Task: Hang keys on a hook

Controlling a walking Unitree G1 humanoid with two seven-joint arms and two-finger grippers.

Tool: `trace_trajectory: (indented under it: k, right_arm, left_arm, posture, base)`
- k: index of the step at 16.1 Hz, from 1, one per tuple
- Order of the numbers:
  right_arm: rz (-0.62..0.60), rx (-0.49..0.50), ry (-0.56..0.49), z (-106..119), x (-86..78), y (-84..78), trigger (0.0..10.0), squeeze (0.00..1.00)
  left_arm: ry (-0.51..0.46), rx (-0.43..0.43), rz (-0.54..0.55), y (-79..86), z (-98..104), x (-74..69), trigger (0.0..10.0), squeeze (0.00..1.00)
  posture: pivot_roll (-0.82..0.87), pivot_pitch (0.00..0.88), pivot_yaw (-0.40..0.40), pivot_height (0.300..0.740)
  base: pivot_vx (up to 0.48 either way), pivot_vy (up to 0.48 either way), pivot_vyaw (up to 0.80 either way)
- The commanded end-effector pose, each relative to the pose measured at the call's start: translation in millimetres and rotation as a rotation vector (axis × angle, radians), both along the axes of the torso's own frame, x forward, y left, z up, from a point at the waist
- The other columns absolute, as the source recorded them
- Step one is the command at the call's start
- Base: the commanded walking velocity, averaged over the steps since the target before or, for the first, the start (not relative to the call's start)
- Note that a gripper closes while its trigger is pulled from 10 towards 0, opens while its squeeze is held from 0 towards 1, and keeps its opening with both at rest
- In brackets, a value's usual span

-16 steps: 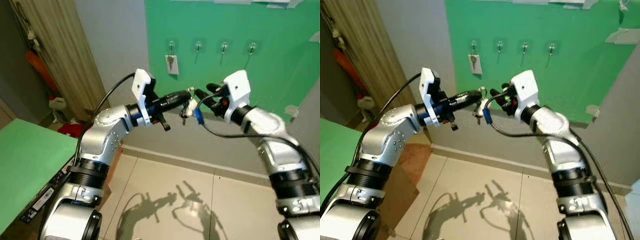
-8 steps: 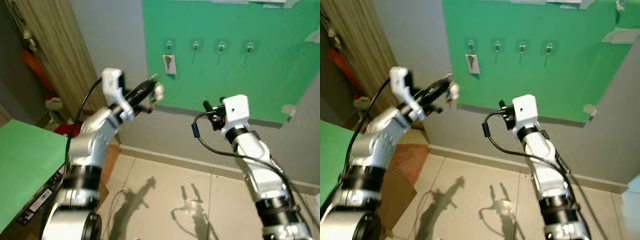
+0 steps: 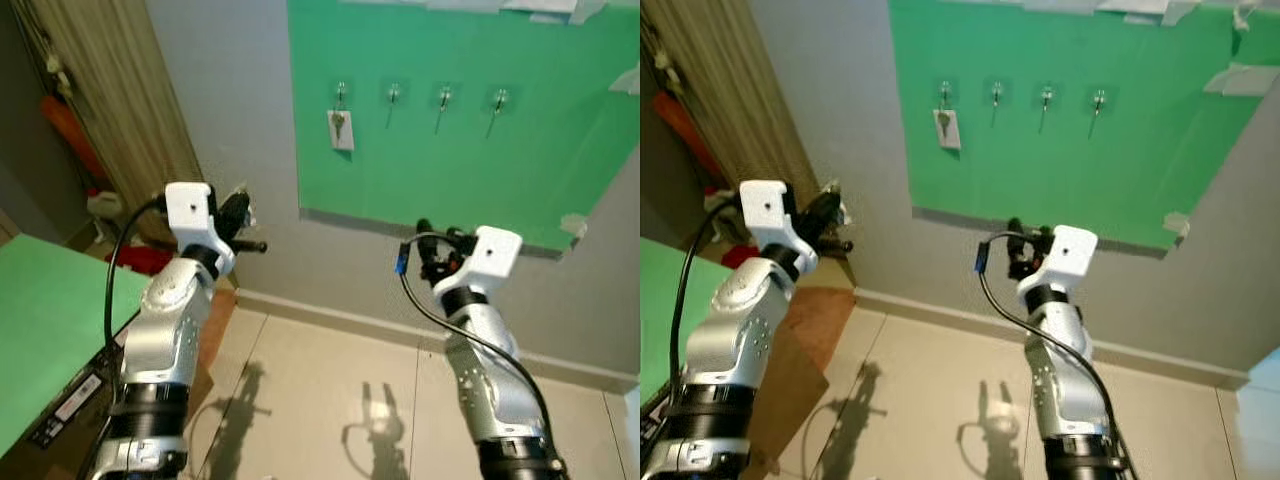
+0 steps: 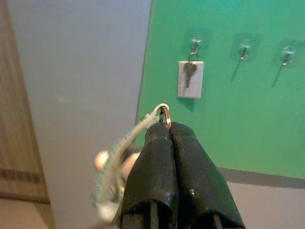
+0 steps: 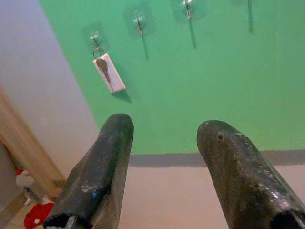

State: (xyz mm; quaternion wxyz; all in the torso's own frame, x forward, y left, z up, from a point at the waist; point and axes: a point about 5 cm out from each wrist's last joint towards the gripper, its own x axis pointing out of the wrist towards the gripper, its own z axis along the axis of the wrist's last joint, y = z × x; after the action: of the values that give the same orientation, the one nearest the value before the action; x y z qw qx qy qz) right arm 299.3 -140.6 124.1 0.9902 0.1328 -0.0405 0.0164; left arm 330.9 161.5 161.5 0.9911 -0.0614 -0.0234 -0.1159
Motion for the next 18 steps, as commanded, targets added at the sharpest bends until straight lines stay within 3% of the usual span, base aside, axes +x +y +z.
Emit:
trace_trajectory:
  k: [1,3,4,7,8,11,13,15,18]
  right_arm:
    - [0.010,-0.014,-0.007,-0.7,0.8,1.4,10.0,0.00]
    - [0.014,-0.031,-0.002,-2.7,3.8,2.2,10.0,0.00]
    - [0.012,-0.062,-0.051,-1.9,0.8,0.8,10.0,0.00]
    - [0.005,-0.083,-0.107,-10.3,-14.6,-8.1,10.0,0.00]
    - [-0.012,-0.076,-0.093,-15.8,-17.2,-12.2,10.0,0.00]
    - [-0.073,-0.052,-0.058,-21.3,-16.9,-21.1,10.0,0.00]
    - [-0.066,-0.092,-0.053,-22.2,-16.9,-18.7,10.0,0.00]
    - [-0.047,-0.087,-0.042,-24.3,-14.3,-14.6,10.0,0.00]
    - [-0.017,-0.139,-0.043,-23.3,-10.4,-11.3,10.0,0.00]
  left_arm:
    - [-0.057,0.037,-0.013,-5.7,14.4,2.0,0.0,0.00]
    - [-0.072,0.048,0.030,-7.1,15.2,-0.9,0.0,0.00]
    - [-0.085,0.091,0.166,2.9,8.6,-8.5,0.0,0.00]
    - [-0.120,0.170,0.270,17.6,-2.8,-24.4,0.0,0.00]
    - [-0.130,0.199,0.262,17.1,-6.6,-27.8,0.0,0.00]
    - [-0.115,0.176,0.182,6.3,-12.1,-28.0,0.0,0.00]
    - [-0.118,0.169,0.055,-7.7,-12.2,-27.7,0.0,0.00]
    - [-0.119,0.162,-0.009,-10.5,-7.8,-19.6,0.0,0.00]
    - [-0.116,0.161,-0.021,-9.5,-5.8,-14.2,0.0,0.00]
  posture:
    - [-0.12,0.000,0.080,0.740]
    - [-0.12,0.000,0.078,0.740]
    - [-0.12,0.000,0.076,0.740]
    - [-0.11,0.000,0.070,0.740]
    - [-0.11,0.000,0.070,0.740]
    - [-0.13,0.000,0.075,0.740]
    - [-0.13,0.000,0.078,0.740]
    - [-0.13,0.000,0.085,0.728]
    - [-0.13,0.000,0.087,0.707]
  base:
    - [0.000,0.000,0.00]
    - [0.000,0.000,0.00]
    - [0.000,0.000,0.00]
    - [0.000,0.000,0.00]
    - [0.000,0.000,0.00]
    - [0.000,0.000,0.00]
    - [0.000,0.000,0.00]
    - [0.000,0.000,-0.22]
    - [0.000,0.000,-0.30]
